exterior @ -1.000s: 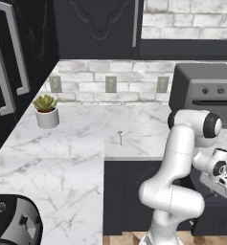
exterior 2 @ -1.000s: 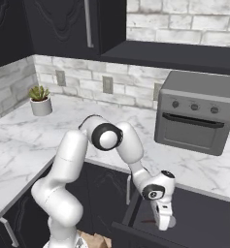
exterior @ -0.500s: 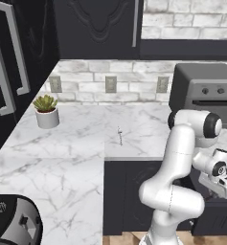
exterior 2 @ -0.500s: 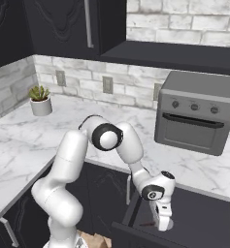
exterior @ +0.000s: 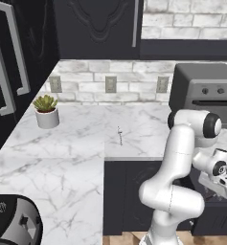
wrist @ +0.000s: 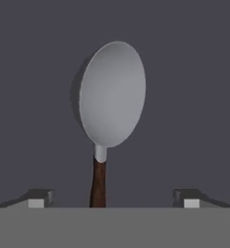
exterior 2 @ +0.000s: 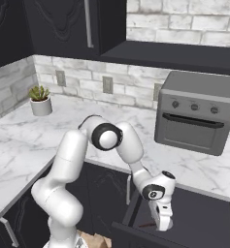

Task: Organize the utensils by type. Pick up the wooden spoons from the counter and place them in the open cabinet. Then pick up the metallic utensils from the counter and place them in the open drawer.

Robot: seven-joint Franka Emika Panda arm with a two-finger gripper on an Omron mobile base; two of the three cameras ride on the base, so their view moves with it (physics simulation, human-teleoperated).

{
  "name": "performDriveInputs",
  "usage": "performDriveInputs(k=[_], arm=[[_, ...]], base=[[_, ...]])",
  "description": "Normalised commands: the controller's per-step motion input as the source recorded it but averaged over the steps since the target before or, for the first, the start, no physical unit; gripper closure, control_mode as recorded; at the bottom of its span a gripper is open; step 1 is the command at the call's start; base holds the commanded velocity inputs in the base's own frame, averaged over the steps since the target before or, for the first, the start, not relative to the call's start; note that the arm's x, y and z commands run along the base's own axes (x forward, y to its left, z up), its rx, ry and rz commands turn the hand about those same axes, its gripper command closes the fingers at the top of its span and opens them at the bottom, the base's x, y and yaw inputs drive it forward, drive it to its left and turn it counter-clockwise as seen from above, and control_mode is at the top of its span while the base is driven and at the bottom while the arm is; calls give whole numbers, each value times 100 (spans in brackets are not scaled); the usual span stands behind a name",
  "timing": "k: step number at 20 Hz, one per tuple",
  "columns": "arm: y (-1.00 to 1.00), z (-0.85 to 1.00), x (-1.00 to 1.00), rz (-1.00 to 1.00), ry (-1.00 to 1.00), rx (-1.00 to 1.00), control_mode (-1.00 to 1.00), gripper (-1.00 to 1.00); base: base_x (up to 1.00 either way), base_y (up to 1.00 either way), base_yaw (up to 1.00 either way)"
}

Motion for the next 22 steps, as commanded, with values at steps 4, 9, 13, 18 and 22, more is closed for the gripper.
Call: performDriveInputs(k=[4,9,13,18,22], arm=[[-8,36,-8,0,0,12,-100,-100],[-2,52,-17,0,0,8,-100,-100],[5,55,-12,0,-6,1,-100,-100],[21,59,-24,1,-25,0,-100,-100],[34,60,-27,8,-33,0,-100,-100]], base=[[0,0,0],[0,0,0],[0,0,0],[0,0,0],[0,0,0]])
